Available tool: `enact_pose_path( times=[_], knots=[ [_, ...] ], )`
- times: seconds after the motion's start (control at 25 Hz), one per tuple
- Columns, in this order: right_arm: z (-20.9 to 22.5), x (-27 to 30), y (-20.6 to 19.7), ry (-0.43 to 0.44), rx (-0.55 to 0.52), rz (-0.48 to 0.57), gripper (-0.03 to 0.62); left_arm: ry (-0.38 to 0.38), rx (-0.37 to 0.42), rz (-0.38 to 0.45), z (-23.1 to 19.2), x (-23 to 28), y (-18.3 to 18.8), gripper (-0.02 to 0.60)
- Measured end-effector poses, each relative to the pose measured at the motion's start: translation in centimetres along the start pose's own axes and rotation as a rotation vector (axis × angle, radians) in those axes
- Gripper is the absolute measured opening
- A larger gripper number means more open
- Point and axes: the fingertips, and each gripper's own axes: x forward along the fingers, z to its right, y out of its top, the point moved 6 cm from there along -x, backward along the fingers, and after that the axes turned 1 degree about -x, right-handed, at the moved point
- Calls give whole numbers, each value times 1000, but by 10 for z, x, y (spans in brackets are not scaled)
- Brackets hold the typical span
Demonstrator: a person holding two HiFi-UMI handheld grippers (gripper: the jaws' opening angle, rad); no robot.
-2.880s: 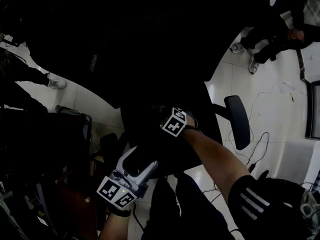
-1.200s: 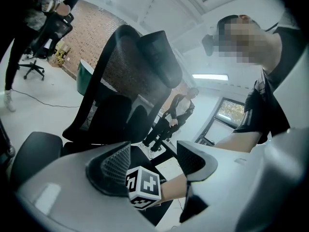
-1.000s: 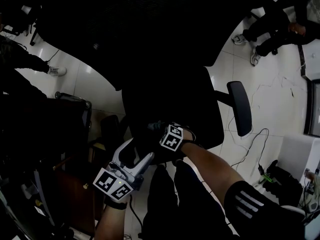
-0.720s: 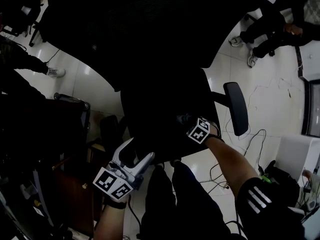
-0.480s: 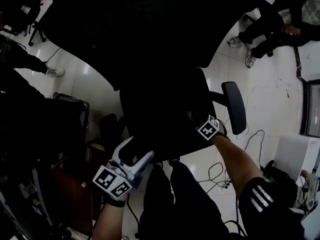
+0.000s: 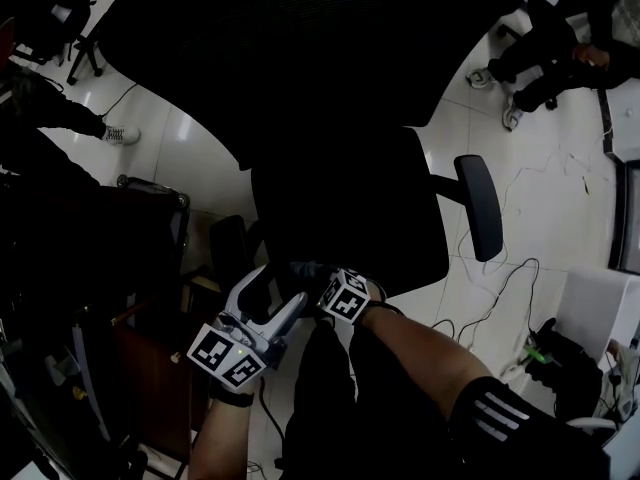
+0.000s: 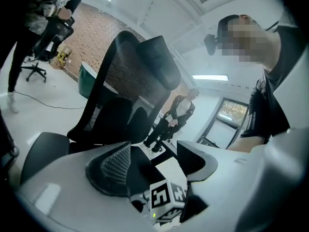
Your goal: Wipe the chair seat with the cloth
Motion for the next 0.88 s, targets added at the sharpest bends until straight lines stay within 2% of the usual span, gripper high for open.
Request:
enact_pose_path(
  times=[0.08, 0.2, 0.4, 0.52, 0.64, 0.88],
  knots=[
    [-35, 27, 5, 62, -74, -34, 29, 6, 1, -1, -1, -2, -2, 324],
    [-66, 52, 0, 105, -191, -92, 29, 12, 0, -9, -4, -4, -7, 324],
    [-69, 56, -29, 112, -273, -125, 29, 13, -16, -21, -5, -1, -20, 324],
    [-54, 42, -56, 77, -260, -161, 30, 4, -19, -29, -1, 4, -22, 324],
    [-25, 14, -103, 29, -209, -226, 29, -9, -19, -30, 7, 12, -20, 324],
    [58, -83, -199, -140, 9, -310, 29, -47, -15, -28, 26, 31, -14, 324]
  ],
)
